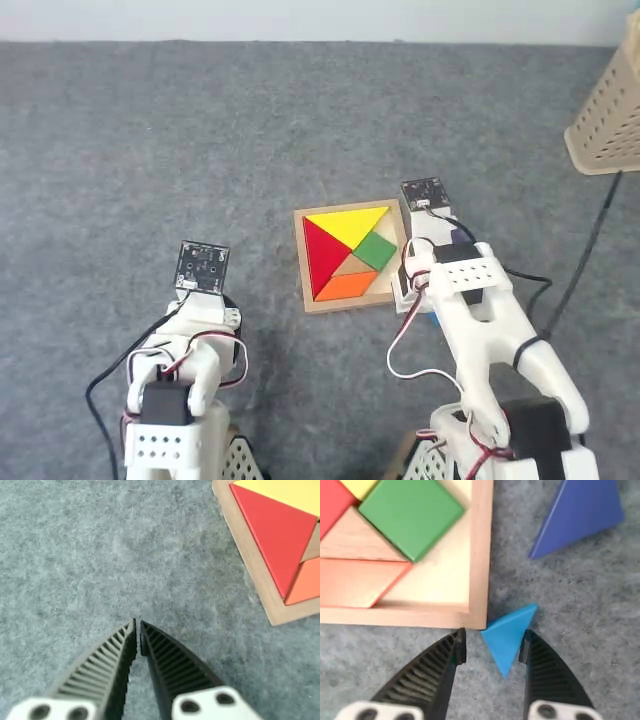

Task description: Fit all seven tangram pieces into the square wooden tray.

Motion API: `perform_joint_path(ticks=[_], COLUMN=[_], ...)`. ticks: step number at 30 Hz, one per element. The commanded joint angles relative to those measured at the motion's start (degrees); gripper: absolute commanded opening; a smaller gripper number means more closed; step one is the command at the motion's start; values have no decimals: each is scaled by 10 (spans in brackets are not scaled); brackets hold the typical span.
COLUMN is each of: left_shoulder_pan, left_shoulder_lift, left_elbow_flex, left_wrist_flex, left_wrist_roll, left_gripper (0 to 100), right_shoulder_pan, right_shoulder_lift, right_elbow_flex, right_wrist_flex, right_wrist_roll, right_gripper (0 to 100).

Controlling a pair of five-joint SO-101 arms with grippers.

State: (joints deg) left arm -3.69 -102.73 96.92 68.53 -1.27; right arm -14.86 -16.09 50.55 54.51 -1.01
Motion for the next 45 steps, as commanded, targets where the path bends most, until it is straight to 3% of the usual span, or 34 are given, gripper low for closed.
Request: perform_joint_path(ticks=[1, 27, 34, 40, 45], left_shoulder_pan=[-3, -3, -3, -3, -3], left_shoulder_lift=[-2, -2, -2, -2, -2], left_elbow_flex=[-3, -3, -3, -3, -3], left_wrist_flex=[3, 3, 3, 3, 3], left_wrist_roll=[5, 5, 5, 5, 5], left_gripper=[11, 11, 11, 11, 11], right_shoulder_pan=[6, 46, 121, 124, 110], right_shoulder_lift=[5, 69, 64, 64, 70], right_elbow_flex=[-27, -45, -46, -59, -85], right_wrist_flex=[-9, -8, -8, -7, -4], right_wrist_roll=[-8, -5, -7, -8, -56], right_gripper=[181, 180, 180, 180, 180])
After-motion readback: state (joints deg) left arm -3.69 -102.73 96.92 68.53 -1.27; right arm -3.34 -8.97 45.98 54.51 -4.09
